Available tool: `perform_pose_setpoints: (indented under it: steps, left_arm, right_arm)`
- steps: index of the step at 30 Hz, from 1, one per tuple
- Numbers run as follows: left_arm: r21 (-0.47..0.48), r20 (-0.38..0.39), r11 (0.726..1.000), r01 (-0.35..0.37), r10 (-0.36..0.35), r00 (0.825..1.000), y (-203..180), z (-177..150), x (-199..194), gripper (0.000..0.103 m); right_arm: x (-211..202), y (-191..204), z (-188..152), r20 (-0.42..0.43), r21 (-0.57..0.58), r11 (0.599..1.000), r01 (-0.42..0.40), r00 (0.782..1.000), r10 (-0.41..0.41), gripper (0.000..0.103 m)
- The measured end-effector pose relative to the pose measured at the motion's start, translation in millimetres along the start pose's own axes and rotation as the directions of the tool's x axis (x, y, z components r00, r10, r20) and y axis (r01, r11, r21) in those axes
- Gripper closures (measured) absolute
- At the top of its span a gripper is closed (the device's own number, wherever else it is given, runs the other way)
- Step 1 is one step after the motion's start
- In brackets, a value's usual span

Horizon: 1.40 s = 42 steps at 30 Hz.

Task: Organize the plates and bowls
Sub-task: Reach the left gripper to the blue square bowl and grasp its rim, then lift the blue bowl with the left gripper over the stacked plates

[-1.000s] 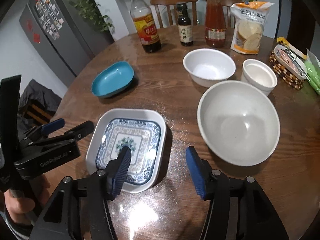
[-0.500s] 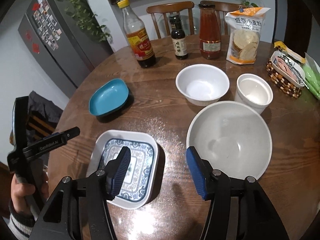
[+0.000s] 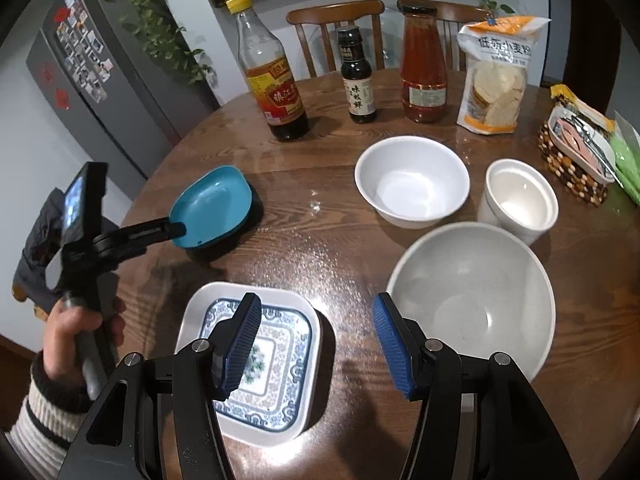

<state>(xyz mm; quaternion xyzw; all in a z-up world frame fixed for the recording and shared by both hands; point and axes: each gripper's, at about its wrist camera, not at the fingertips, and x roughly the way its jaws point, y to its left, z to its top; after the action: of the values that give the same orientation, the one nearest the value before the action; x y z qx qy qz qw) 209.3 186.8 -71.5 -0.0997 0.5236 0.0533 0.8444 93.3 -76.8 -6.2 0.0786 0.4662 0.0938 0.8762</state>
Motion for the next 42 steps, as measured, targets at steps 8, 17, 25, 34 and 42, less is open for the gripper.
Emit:
perform_pose_setpoints:
  steps: [8, 17, 25, 34, 42]
  left_arm:
    - [0.066, -0.026, 0.998, 0.019, -0.018, 1.0, -10, 12, 24, 0.078]
    - [0.226, -0.055, 0.966, 0.125, -0.115, 0.992, -26, -3, 16, 0.088]
    - [0.314, -0.087, 0.93, 0.191, -0.172, 0.981, -41, -11, 16, 0.088]
    - [0.367, -0.123, 0.896, 0.252, -0.221, 0.967, -48, -13, 17, 0.088]
    - [0.392, -0.125, 0.885, 0.25, -0.218, 0.968, -55, -14, 20, 0.087]
  right_arm:
    - [21, 15, 12, -0.026, -0.042, 0.999, 0.015, 1.0, -0.016, 0.044]
    - [59, 34, 31, -0.054, -0.096, 0.995, 0.004, 0.999, -0.009, 0.045]
    - [105, 40, 39, -0.111, -0.157, 0.986, 0.047, 0.992, -0.065, 0.045]
    - [129, 40, 33, -0.148, -0.174, 0.984, 0.049, 0.986, -0.076, 0.055]
    - [138, 39, 35, -0.16, -0.218, 0.974, 0.06, 0.982, -0.097, 0.083]
